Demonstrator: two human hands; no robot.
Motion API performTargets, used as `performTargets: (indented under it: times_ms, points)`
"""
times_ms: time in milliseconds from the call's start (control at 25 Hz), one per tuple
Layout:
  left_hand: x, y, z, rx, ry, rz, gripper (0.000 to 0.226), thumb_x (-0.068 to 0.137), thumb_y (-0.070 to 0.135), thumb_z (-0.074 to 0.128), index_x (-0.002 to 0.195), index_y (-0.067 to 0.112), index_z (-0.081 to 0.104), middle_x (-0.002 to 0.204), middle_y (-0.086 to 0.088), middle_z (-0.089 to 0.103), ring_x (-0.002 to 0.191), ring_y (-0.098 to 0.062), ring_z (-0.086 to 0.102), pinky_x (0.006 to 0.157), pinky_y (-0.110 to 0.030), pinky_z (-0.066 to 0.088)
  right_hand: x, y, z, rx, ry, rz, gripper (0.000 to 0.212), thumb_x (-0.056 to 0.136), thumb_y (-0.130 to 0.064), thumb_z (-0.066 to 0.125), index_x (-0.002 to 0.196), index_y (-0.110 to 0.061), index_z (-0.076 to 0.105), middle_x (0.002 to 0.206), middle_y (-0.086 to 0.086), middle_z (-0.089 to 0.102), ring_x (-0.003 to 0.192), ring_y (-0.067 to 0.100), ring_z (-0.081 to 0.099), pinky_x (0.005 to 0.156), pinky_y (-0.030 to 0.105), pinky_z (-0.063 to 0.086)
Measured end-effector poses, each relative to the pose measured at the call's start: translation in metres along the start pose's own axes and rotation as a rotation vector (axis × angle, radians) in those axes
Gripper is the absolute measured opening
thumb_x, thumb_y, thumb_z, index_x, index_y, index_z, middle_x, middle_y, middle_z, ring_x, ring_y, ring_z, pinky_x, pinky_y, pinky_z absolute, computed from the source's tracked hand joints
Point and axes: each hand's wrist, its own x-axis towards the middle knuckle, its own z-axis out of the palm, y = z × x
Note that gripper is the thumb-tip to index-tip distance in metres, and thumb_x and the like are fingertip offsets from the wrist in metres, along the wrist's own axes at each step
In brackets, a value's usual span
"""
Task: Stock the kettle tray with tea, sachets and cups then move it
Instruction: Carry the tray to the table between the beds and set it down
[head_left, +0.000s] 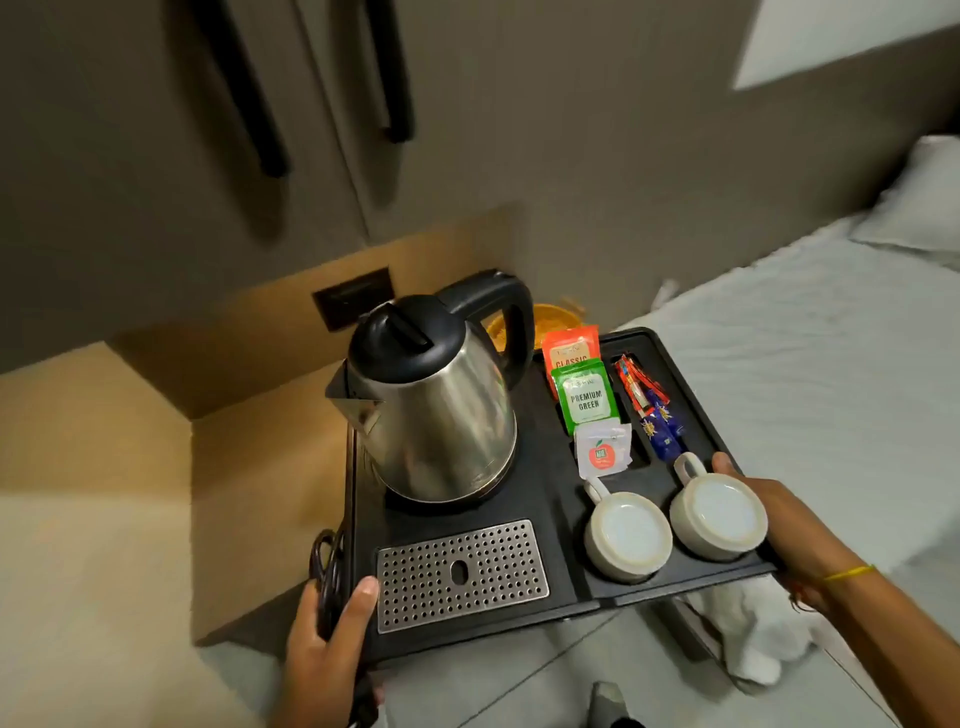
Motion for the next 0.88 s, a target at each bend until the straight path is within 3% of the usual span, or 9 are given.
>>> performTargets:
  times_ms: [120,200,360,480,560,600,720,800,880]
  points:
    - [-0.029,0.021,0.067,0.083,-0.094,0.023,0.03,0.091,0.041,0.073,0.118,0.033,0.064,0.12,-0.015,0.072,0.094,-0.038,0.072,0.084,-0.052,0.061,-0.04,0.029,-0.083,0.097,0.147,0.038,0.057,0.073,-0.078,0.056,0.059,-0.027,0.078,0.063,-0.002,0.071,0.048,0.004,0.06,0.062,0.031,0.04]
    - [-0.058,0.036,0.118,0.097,-0.156,0.09,0.043,0.09,0.041,0.075,0.129,0.032,0.062,0.132,-0.014,0.067,0.106,-0.038,0.07,0.092,-0.049,0.057,-0.068,0.049,-0.148,0.163,0.232,0.045,0.062,0.07,-0.082,0.057,0.061,-0.024,0.077,0.064,0.0,0.07,0.049,0.008,0.059,0.061,0.032,0.039]
    - [-0.123,0.062,0.253,0.145,-0.371,0.172,0.035,0.09,0.037,0.077,0.122,0.031,0.064,0.109,-0.012,0.076,0.085,-0.037,0.075,0.068,-0.043,0.06,-0.116,0.096,-0.294,0.305,0.399,0.032,0.065,0.067,-0.08,0.062,0.064,-0.017,0.078,0.066,0.006,0.07,0.051,0.014,0.059,0.06,0.031,0.039]
    - [-0.177,0.07,0.362,0.199,-0.535,0.24,0.017,0.094,0.022,0.073,0.108,0.032,0.069,0.073,0.001,0.079,0.049,-0.017,0.07,0.042,-0.03,0.053,-0.147,0.123,-0.404,0.401,0.559,0.02,0.055,0.07,-0.071,0.065,0.071,-0.019,0.083,0.067,0.002,0.072,0.051,0.01,0.061,0.061,0.031,0.041]
    - [-0.218,0.074,0.441,0.25,-0.641,0.3,0.02,0.097,0.01,0.066,0.112,0.021,0.071,0.062,0.014,0.075,0.044,-0.003,0.065,0.04,-0.018,0.048,-0.175,0.142,-0.476,0.464,0.626,-0.001,0.052,0.066,-0.072,0.068,0.071,-0.023,0.083,0.067,-0.001,0.068,0.054,0.009,0.059,0.063,0.031,0.04]
    - [-0.237,0.076,0.472,0.275,-0.697,0.332,0.019,0.097,0.01,0.065,0.115,0.014,0.071,0.059,0.011,0.074,0.043,-0.005,0.064,0.039,-0.016,0.047,-0.188,0.151,-0.507,0.489,0.661,-0.009,0.057,0.062,-0.077,0.069,0.073,-0.022,0.083,0.069,-0.002,0.068,0.057,0.009,0.059,0.067,0.032,0.04]
    - [-0.295,0.084,0.556,0.302,-0.879,0.357,0.014,0.097,0.019,0.067,0.111,0.017,0.069,0.052,-0.019,0.066,0.034,-0.031,0.055,0.032,-0.022,0.041,-0.222,0.178,-0.587,0.556,0.797,-0.004,0.074,0.046,-0.087,0.073,0.085,-0.025,0.084,0.078,-0.002,0.076,0.07,0.013,0.066,0.077,0.036,0.045]
    - [-0.326,0.086,0.612,0.31,-0.925,0.351,0.012,0.097,0.021,0.067,0.109,0.02,0.069,0.058,-0.022,0.067,0.038,-0.033,0.055,0.036,-0.028,0.044,-0.238,0.193,-0.632,0.606,0.86,0.014,0.075,0.049,-0.084,0.073,0.09,-0.022,0.084,0.079,0.0,0.077,0.073,0.016,0.066,0.077,0.036,0.045]
    - [-0.353,0.088,0.662,0.311,-0.966,0.368,0.011,0.096,0.02,0.069,0.106,0.023,0.071,0.076,-0.017,0.077,0.053,-0.03,0.066,0.052,-0.035,0.051,-0.243,0.204,-0.673,0.617,0.93,0.058,0.078,0.055,-0.082,0.068,0.084,-0.01,0.082,0.074,0.004,0.076,0.069,0.019,0.065,0.072,0.036,0.044]
